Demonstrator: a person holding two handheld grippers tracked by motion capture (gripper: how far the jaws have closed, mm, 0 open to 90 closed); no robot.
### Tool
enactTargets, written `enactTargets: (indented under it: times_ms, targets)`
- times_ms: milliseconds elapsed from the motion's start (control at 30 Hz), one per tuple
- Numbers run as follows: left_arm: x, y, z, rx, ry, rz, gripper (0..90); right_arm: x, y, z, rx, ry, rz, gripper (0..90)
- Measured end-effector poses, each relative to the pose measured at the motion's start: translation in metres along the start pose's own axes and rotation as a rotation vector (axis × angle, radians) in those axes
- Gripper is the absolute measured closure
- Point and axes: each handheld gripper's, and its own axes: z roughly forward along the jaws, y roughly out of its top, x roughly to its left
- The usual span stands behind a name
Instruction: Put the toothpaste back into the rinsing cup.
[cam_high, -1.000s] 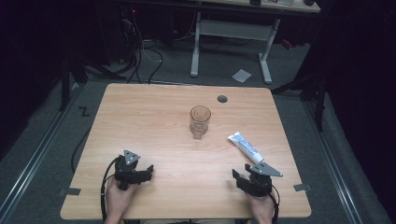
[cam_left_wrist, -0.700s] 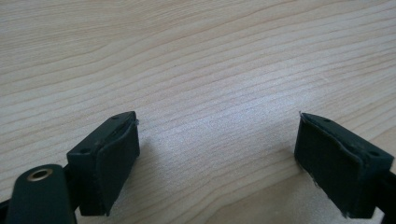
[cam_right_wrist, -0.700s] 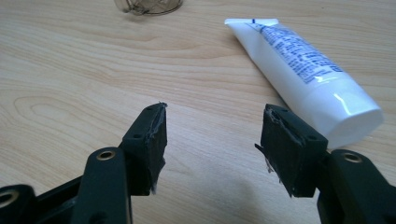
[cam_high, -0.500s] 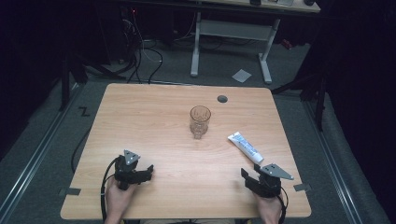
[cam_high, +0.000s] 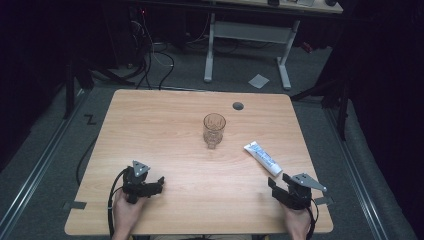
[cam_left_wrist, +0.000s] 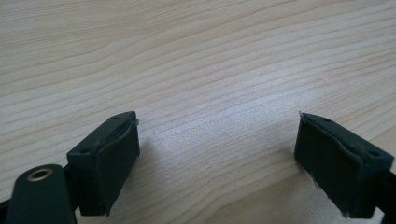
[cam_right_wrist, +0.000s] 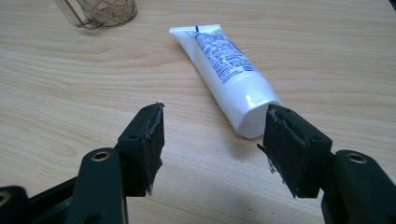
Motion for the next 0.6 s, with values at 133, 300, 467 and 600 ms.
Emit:
enactTargets:
  times_ms: [133, 300, 467, 600]
  targets:
    - [0.000, 0.000, 0.000, 0.000, 0.000, 0.000, 14.2, -0.006, 0.002, 0.000, 0.002, -0.005, 0.001, 37.4]
    - [0.000, 0.000, 0.000, 0.000, 0.000, 0.000, 14.2, -0.011, 0.005, 0.002, -0.003, -0.005, 0.006, 36.4]
    - [0.000, 0.000, 0.000, 0.000, 0.000, 0.001, 14.2, -0.015, 0.012, 0.008, -0.008, 0.001, 0.007, 35.9]
    - [0.000, 0.000, 0.000, 0.000, 0.000, 0.001, 14.2, -0.016, 0.018, 0.010, -0.012, 0.001, -0.003, 35.5]
